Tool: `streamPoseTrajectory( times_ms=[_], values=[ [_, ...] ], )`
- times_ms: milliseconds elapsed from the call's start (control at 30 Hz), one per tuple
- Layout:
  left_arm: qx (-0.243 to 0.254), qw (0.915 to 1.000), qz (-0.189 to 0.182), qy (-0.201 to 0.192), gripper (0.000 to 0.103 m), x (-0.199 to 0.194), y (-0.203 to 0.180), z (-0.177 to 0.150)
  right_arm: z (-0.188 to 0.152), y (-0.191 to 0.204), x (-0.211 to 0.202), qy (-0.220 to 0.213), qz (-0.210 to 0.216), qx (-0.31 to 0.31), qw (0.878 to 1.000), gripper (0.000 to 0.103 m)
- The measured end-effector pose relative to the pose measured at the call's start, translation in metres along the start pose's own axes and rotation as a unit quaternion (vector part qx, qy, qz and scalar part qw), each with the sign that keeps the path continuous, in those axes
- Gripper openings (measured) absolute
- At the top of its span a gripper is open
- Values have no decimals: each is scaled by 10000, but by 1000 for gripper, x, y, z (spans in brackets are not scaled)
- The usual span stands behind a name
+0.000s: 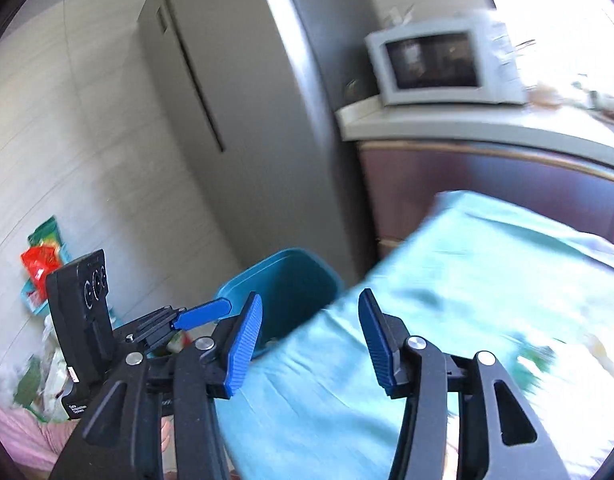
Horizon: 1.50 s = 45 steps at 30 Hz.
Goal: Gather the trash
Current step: 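Return the right tool to the table, then grasp the gold wrapper with the left gripper while the right gripper grasps another foam net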
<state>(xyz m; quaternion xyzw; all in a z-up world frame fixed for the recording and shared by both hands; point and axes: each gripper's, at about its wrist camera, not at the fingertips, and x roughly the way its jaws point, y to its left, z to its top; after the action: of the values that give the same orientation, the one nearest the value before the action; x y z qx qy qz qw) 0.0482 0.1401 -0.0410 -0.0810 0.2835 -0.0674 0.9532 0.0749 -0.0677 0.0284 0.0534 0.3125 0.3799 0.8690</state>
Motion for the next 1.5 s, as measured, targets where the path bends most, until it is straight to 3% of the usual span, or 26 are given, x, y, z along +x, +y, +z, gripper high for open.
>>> streamPoseTrajectory(
  times_ms=[233, 433, 600, 867, 1000, 1100, 1167, 1333, 1500],
  values=[
    [727, 9936, -825, 270, 69, 17, -78, -14, -33, -53, -82, -481, -852, 599, 9934, 50],
    [1018, 9851, -1262, 569, 70, 29, -123, -29, -57, -96, -116, -601, -1355, 1215, 9815, 50],
    [943, 9810, -1481, 831, 71, 41, -134, -33, -74, -121, -123, -572, -1553, 1545, 9740, 50],
    [723, 9741, -1690, 1319, 69, 65, -143, -31, -86, -140, -116, -468, -1419, 1904, 9703, 50],
    [467, 9675, -1855, 1654, 57, 80, -144, -31, -85, -145, -108, -438, -1305, 1997, 9701, 50],
    [248, 9649, -1932, 1759, 54, 88, -142, -30, -84, -147, -104, -418, -1214, 2101, 9692, 49],
    [122, 9631, -2007, 1786, 48, 90, -140, -29, -84, -148, -102, -410, -1144, 2119, 9697, 44],
    [-51, 9583, -2114, 1923, 18, 97, -135, -31, -84, -147, -102, -394, -1049, 2121, 9708, 28],
    [-94, 9589, -2149, 1851, 16, 95, -132, -33, -86, -147, -106, -454, -956, 2154, 9708, 18]
  ],
)
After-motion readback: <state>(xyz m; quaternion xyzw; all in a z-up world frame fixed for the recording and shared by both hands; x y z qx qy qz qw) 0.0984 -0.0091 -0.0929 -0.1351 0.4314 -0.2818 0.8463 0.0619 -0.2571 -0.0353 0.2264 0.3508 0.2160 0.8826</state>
